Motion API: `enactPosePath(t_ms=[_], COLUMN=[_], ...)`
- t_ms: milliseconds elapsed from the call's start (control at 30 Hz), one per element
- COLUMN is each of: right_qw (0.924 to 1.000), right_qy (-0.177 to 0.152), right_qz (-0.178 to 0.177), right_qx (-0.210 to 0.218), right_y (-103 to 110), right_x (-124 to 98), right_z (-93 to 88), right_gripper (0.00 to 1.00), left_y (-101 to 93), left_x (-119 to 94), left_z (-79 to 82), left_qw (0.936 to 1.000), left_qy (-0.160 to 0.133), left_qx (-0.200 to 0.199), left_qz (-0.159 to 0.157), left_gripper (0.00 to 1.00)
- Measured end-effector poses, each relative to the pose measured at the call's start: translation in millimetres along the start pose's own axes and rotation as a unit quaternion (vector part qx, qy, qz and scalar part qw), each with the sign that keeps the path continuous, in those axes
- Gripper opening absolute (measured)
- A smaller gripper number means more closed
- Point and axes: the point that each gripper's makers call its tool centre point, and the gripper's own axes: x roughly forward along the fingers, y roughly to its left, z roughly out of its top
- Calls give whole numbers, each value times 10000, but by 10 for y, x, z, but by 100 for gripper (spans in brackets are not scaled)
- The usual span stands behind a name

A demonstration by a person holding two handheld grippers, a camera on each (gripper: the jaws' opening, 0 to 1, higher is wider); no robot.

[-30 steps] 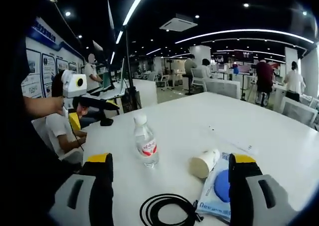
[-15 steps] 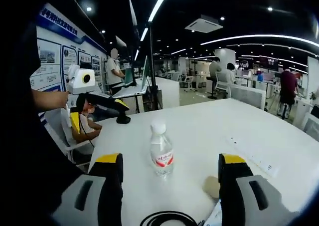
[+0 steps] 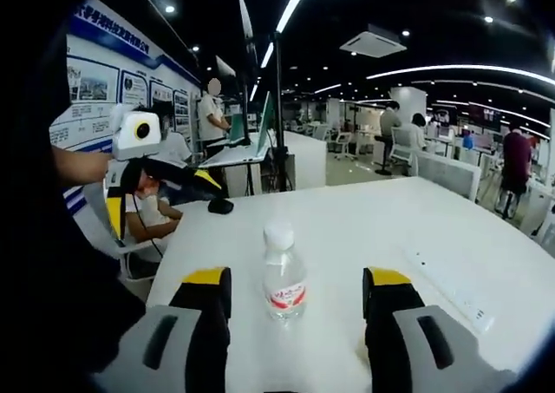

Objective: Arrange the tabletop items into an orderly group along one side of the table until the central work area is clear of visible clutter.

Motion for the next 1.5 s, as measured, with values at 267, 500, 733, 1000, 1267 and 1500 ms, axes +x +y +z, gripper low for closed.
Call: enactPosePath(t_ms=[267, 500, 733, 1000, 1267, 1500], right_qw=[9997, 9991, 9983, 9972, 9950, 9936], right_qy=[41, 70, 76, 107, 22, -21], right_qz=[235, 375, 538, 718, 992, 1118], right_qx=[-108, -172, -206, -195, -109, -130], right_y=[66, 61, 49, 126, 150, 171], right_x=[220, 392, 548, 634, 693, 742], right_z=[56, 68, 90, 99, 85, 51], right_gripper=[49, 44, 38, 29, 20, 19], left_y=[-4, -18, 24, 91, 115, 105], left_x=[7, -10, -53, -89, -64, -40], left_z=[7, -32, -52, -81, -84, -78], left_qw=[10000, 10000, 10000, 10000, 10000, 9999], left_qy=[0, 46, 45, 9, 46, 133], left_qx=[60, 50, 43, -2, -38, -13], left_qz=[-38, -27, -7, 26, 46, 11], left_gripper=[100, 100, 99, 98, 98, 96])
